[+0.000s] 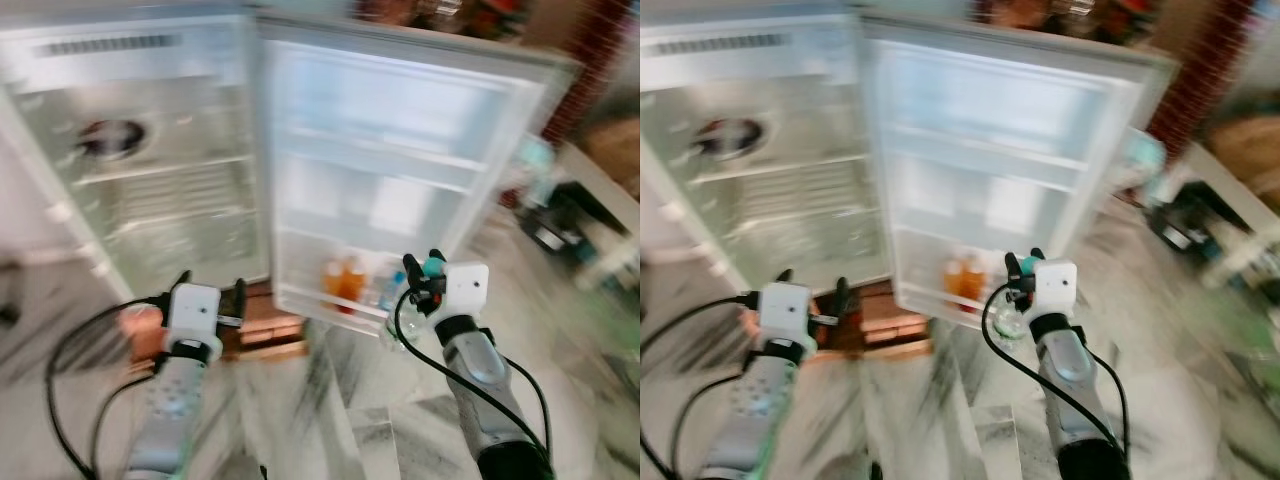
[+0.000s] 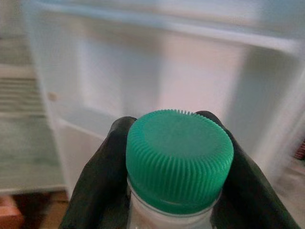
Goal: Restocking fridge
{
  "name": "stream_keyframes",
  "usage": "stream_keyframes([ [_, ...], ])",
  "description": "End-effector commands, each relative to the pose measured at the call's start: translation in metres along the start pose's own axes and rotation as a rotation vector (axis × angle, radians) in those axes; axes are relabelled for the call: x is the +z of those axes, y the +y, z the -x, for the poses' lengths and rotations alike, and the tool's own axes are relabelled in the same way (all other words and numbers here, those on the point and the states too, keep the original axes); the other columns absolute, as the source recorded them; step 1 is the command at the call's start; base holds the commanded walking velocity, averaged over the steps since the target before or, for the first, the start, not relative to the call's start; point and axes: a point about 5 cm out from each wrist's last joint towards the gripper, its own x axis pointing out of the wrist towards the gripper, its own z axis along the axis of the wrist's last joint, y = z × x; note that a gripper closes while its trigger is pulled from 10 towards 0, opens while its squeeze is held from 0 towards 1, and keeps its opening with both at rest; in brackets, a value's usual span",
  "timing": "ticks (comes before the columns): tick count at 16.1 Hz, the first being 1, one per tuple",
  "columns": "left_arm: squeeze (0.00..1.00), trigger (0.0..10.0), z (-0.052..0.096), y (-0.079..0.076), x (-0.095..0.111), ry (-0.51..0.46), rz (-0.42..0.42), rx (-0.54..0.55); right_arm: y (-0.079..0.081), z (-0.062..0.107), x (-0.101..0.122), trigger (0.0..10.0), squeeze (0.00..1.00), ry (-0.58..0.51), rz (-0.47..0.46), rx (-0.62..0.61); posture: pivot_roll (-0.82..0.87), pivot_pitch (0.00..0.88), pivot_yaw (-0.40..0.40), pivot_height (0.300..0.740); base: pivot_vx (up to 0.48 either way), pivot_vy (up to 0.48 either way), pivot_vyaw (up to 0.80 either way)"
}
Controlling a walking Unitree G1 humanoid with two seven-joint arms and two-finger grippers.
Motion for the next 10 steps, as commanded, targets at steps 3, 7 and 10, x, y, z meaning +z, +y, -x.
stream_keyframes([
  [3,0.0,10.0,-0.0008,-0.0017,0.0008,-0.004,0.004,-0.005,0.0008,-0.003,0.0078,10.0,0.0,-0.032,0.005,0.015,0.17,0.072,-0.065,0.74,0.317,0.322,0.0],
  [7,0.0,10.0,-0.0008,-0.0017,0.0002,0.0,0.002,-0.008,0.001,-0.0032,0.0077,10.0,0.0,-0.032,0.004,0.009,0.17,0.071,-0.061,0.74,0.271,0.145,0.0],
  [10,0.0,10.0,-0.0011,-0.0015,0.0007,-0.006,-0.007,-0.014,-0.0005,-0.0028,0.0083,10.0,0.0,-0.038,-0.002,-0.004,0.17,0.073,-0.061,0.74,0.261,0.0,0.0],
])
